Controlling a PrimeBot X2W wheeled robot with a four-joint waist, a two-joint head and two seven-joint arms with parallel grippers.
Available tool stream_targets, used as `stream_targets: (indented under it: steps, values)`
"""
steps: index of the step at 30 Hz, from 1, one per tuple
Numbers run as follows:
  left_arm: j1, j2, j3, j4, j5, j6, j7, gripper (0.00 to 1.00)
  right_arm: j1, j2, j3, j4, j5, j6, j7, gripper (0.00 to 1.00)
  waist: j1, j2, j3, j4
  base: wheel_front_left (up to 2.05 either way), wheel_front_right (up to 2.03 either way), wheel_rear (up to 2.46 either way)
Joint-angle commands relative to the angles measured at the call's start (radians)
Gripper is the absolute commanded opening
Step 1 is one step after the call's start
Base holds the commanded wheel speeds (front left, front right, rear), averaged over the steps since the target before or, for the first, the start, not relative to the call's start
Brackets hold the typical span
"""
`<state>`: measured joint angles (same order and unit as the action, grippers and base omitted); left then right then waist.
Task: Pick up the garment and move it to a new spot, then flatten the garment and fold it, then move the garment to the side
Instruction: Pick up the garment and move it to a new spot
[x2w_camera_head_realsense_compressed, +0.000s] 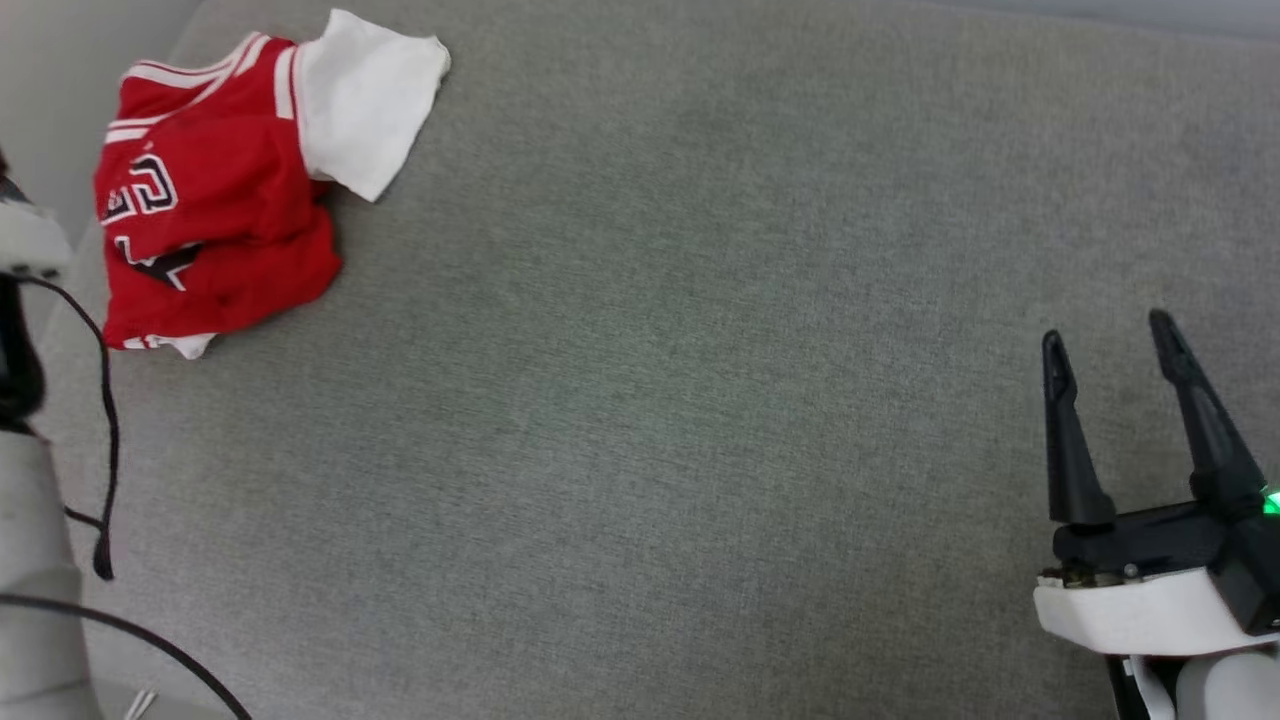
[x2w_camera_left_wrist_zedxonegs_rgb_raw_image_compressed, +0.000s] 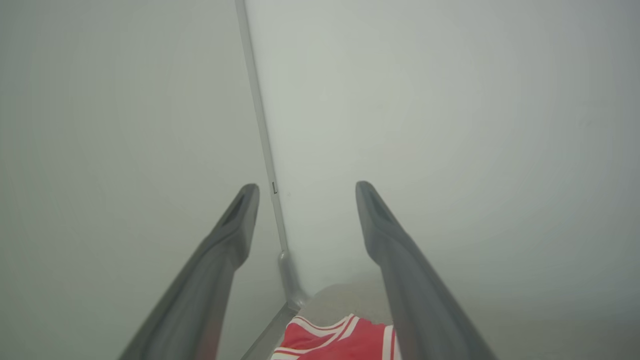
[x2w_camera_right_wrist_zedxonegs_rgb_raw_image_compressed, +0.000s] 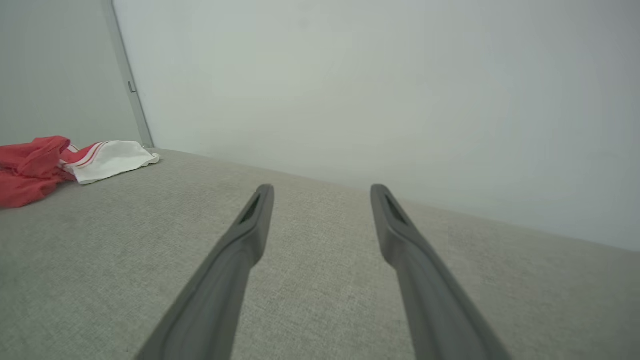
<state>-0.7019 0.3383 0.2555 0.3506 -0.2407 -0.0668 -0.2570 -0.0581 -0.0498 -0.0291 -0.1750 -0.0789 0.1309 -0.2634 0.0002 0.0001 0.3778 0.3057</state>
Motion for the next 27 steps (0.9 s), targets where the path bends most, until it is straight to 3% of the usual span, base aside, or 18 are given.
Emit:
stream_targets:
  steps: [1,6,12,20,27]
  values:
    - [-0.045,0.018,0.002,0.029,-0.010,-0.008,0.012,1.00,-0.021,-0.001,-0.008,-0.016,-0.012,0.000,-0.002,1.00,-0.0002,-0.0001,0.073,-0.038,0.00,0.00,0.00]
    - [-0.199,0.115,-0.008,0.176,-0.049,-0.039,0.112,1.00,-0.045,-0.001,-0.029,-0.066,-0.028,0.000,-0.002,1.00,-0.0002,-0.0001,0.140,-0.056,0.00,0.00,0.00]
    - [-0.326,0.220,-0.096,0.344,-0.164,-0.061,0.365,1.00,-0.065,-0.001,-0.033,-0.110,-0.054,0.000,-0.002,1.00,-0.0002,-0.0001,0.203,-0.068,0.00,0.00,0.00]
    - [-0.328,0.356,-0.312,0.381,-0.509,-0.062,0.797,1.00,-0.067,-0.001,-0.028,-0.139,-0.088,0.000,-0.002,1.00,-0.0002,-0.0001,0.269,-0.090,0.00,0.00,0.00]
    - [-0.278,0.392,-0.403,0.375,-0.713,-0.062,1.034,1.00,-0.072,-0.001,-0.028,-0.162,-0.109,0.000,-0.002,1.00,-0.0002,-0.0001,0.308,-0.101,0.00,0.00,0.00]
